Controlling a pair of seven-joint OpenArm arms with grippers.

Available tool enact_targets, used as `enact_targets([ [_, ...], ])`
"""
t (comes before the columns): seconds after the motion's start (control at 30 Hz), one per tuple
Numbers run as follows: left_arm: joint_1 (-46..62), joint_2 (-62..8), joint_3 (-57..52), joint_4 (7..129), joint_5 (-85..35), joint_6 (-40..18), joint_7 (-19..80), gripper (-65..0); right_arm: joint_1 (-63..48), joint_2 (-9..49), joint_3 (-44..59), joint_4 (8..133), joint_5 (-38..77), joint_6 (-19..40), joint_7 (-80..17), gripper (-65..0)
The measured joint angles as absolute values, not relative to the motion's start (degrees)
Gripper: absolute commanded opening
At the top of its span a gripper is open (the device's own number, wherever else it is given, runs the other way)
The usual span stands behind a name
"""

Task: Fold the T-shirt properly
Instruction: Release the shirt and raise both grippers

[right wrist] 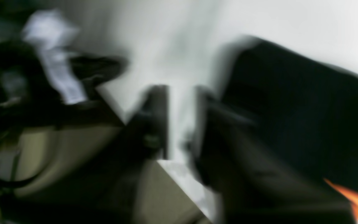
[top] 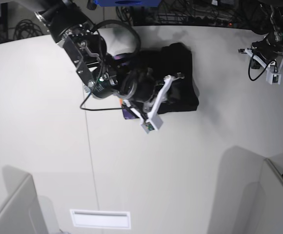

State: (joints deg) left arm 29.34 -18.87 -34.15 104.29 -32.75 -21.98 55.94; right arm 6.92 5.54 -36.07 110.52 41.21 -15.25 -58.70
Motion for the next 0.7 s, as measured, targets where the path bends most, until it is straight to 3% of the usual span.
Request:
enact_targets([
  [0.13, 28.9, -16.3, -33.8, 104.8, -32.4, -28.8, 55.9, -65.0, 5.0, 6.1, -35.4, 107.6, 41.7, -15.4, -58.1, -65.0],
  [0.33, 27.4, -5.0, -33.6, 110.9, -33.6, -33.2, 56.1, -65.0, 1.1, 10.1, -27.7, 109.5, 41.7, -15.4, -55.0, -65.0],
  [0.37, 26.7, -4.0, -33.6, 110.9, -35.3, -33.8, 56.2, -60.1, 1.1, 11.1, -26.7, 110.2, 41.5, -15.4, -54.4, -65.0],
  [0.5, 23.8, -3.6, -33.7, 107.3, -44.9, -35.2, 56.2, -24.8, 0.4, 13.1, -25.7, 111.4, 42.4, -15.4, -54.6, -65.0],
  [0.57, 22.9, -3.9, -33.7, 104.2, -50.2, -35.2, 56.1, -11.8, 0.2, 14.0, -25.9, 111.4, 42.4, -15.4, -55.0, -65.0],
  [0.63, 21.6, -3.9, -33.7, 101.2, -52.5, -35.0, 56.4, -7.1, -0.2, 14.5, -25.8, 111.4, 42.1, -15.4, -54.5, -65.0],
  [0.7, 20.1, -4.2, -31.1, 98.7, -52.3, -34.6, 56.2, -8.6, -0.8, 14.6, -25.7, 111.4, 42.0, -15.4, -54.6, -65.0],
])
